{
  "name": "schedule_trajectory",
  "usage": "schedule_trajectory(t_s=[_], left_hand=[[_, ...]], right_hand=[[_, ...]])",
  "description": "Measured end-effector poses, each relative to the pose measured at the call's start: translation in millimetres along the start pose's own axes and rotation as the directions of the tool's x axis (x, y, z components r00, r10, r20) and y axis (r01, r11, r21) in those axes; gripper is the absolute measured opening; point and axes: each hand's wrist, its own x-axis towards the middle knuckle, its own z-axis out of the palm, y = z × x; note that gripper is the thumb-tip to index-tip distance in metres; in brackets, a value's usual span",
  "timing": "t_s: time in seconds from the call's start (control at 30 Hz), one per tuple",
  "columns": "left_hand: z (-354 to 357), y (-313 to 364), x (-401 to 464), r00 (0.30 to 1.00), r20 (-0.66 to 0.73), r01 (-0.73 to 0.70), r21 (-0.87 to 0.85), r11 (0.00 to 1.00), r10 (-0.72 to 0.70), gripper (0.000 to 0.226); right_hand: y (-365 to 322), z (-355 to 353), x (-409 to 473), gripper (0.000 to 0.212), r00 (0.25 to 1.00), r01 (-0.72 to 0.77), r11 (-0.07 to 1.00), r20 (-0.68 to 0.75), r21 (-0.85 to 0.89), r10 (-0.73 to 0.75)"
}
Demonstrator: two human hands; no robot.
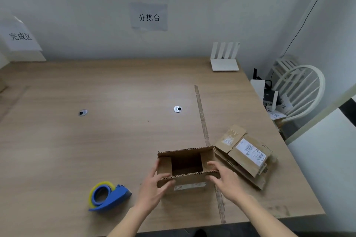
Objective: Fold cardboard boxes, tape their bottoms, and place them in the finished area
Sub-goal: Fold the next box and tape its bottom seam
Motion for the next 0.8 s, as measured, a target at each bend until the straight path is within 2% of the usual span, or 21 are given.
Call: schedule_trajectory(t_s=[0.1,0.17,0.23,0.3,0.37,0.5,0.6,0.8], left_hand=[[-4.1,5.2,10.1,1.000,-0.015,0.023,-0.037,0.999,-0.023,0.057],[-6.1,8.2,16.1,0.994,-0.089,0.051,-0.068,0.996,-0.057,0.061],[-7.0,8.1,19.5,0.984,-0.131,0.114,-0.083,0.990,-0.124,0.087],[-6.7,6.8,21.4,0.981,-0.127,0.141,-0.071,0.988,-0.149,0.112],[-6.7,4.6,24.1,0.988,-0.118,0.093,-0.039,0.995,-0.097,0.115],[-6.1,-1.5,26.9,0.998,-0.048,0.036,0.056,0.998,-0.033,0.069],[-5.6,-1.9,27.1,0.997,-0.066,0.050,0.035,0.998,-0.048,0.062],[-5.4,0.8,29.8,0.990,-0.114,0.090,0.061,0.994,-0.082,0.063]], right_hand=[[-0.6,-1.7,6.6,0.061,0.999,-0.024,0.993,-0.040,0.111,0.029],[-1.4,-1.6,12.7,0.086,0.993,-0.034,0.987,-0.105,0.159,0.051],[0.7,0.5,19.1,0.112,0.990,-0.056,0.985,-0.119,0.162,0.076],[1.7,-1.0,23.9,0.120,0.993,-0.074,0.990,-0.082,0.122,0.085],[0.7,-6.7,28.0,0.111,0.996,-0.074,0.993,-0.043,0.090,0.078],[0.5,-4.5,24.0,0.067,0.998,-0.061,0.996,0.004,0.060,0.061],[-1.3,5.4,20.2,0.065,0.998,-0.064,0.996,-0.001,0.065,0.064],[-8.8,21.2,27.5,0.073,0.995,-0.099,0.994,-0.025,-0.038,0.098]])
